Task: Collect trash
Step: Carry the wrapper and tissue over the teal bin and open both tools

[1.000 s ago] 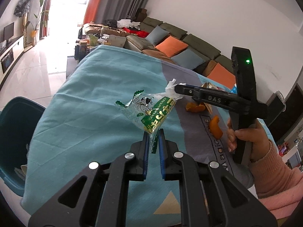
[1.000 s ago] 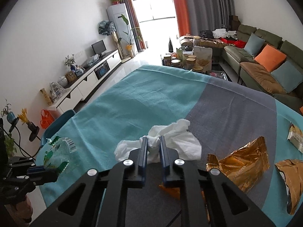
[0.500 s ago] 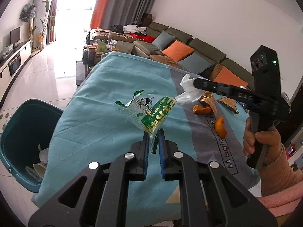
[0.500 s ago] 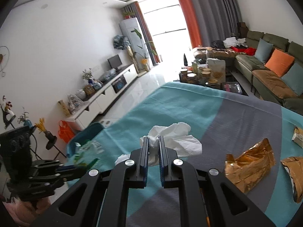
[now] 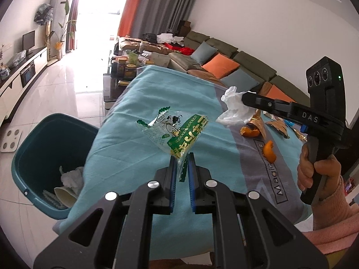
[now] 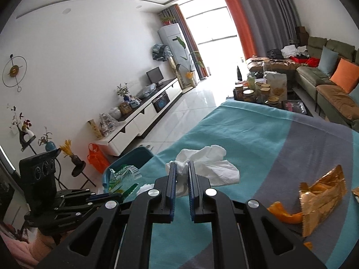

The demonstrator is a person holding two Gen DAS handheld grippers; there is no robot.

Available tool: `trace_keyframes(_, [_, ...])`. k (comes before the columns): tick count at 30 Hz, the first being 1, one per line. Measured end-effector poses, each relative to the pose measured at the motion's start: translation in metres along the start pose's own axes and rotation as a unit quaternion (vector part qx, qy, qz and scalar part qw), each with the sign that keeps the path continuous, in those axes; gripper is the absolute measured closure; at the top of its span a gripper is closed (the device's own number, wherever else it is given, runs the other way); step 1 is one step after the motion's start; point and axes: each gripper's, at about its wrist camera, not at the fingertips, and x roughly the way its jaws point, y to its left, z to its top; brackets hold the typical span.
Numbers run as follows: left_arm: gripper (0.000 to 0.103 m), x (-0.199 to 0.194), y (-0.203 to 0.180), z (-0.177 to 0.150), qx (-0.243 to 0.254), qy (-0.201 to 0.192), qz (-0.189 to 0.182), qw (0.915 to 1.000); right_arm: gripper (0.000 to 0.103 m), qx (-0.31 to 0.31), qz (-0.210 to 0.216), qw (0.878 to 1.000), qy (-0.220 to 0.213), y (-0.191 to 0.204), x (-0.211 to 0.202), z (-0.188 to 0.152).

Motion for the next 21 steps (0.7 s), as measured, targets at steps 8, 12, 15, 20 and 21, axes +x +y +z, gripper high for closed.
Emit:
trace_keyframes(8, [0.093, -0.013, 0.016, -0.003, -0.013, -0.005, 0.021, 0.9997, 0.094, -0.005, 0.026, 1.000, 0.008, 0.013, 0.014, 0.002])
trace_keyframes(12, [0.093, -0.020, 0.026, -0.004, -0.019, -0.009, 0.032, 0.9993, 0.094, -0.014, 0.037, 0.999, 0.013, 0.022, 0.022, 0.005])
trace_keyframes(15, [0.093, -0.025, 0.034, -0.004, -0.026, -0.013, 0.041, 0.9988, 0.094, -0.020, 0.045, 0.999, 0.016, 0.029, 0.029, 0.006])
trace_keyframes(20, [0.093, -0.033, 0.048, -0.006, -0.034, -0.017, 0.056, 0.9977, 0.094, -0.028, 0.059, 0.998, 0.025, 0.040, 0.043, 0.009])
trace_keyframes(21, [0.093, -0.035, 0.049, -0.006, -0.036, -0.018, 0.059, 0.9974, 0.094, -0.030, 0.063, 0.997, 0.028, 0.043, 0.047, 0.009])
